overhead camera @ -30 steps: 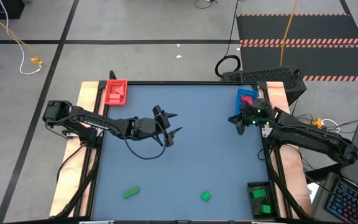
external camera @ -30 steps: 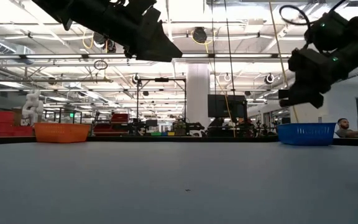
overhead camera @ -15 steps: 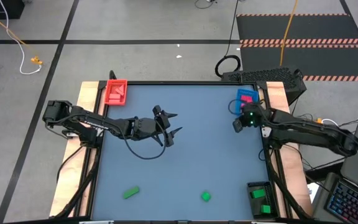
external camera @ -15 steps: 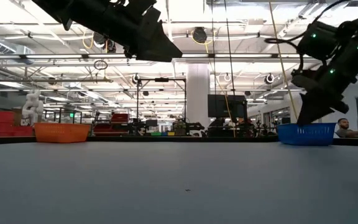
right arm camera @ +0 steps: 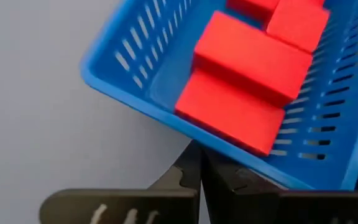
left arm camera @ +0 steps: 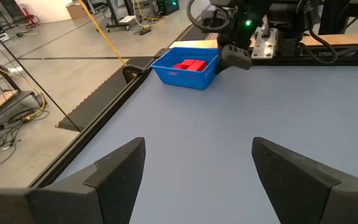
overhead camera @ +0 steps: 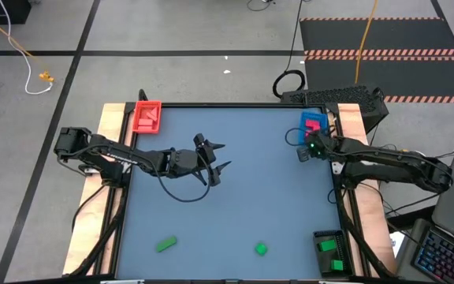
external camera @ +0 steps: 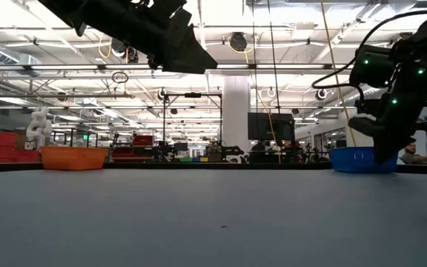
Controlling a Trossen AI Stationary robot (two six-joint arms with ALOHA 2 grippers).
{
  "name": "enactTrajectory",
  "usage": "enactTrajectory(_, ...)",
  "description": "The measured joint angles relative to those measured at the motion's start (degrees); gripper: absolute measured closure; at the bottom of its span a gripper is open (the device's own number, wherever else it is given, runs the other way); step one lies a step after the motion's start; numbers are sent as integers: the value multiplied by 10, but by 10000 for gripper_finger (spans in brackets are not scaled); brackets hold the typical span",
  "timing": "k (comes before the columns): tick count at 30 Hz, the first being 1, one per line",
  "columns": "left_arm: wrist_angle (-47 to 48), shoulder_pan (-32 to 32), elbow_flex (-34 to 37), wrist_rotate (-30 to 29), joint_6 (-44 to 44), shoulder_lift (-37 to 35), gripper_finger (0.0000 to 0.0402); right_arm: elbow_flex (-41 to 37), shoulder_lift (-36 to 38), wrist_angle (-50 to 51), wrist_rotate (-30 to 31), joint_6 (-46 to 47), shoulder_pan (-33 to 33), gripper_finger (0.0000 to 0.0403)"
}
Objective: Sort & place blocks by color
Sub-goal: Adjust the blue bin
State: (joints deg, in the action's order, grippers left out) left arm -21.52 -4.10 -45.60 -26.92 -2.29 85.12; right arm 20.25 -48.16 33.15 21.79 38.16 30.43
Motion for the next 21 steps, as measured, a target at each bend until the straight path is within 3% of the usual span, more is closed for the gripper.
enactTrajectory(11,4,-1,0,0,0,0,107,0,0,-113,97,-68,27,403)
enactTrajectory(21,4,-1,0,0,0,0,108,0,0,-97,97,-101,79,403)
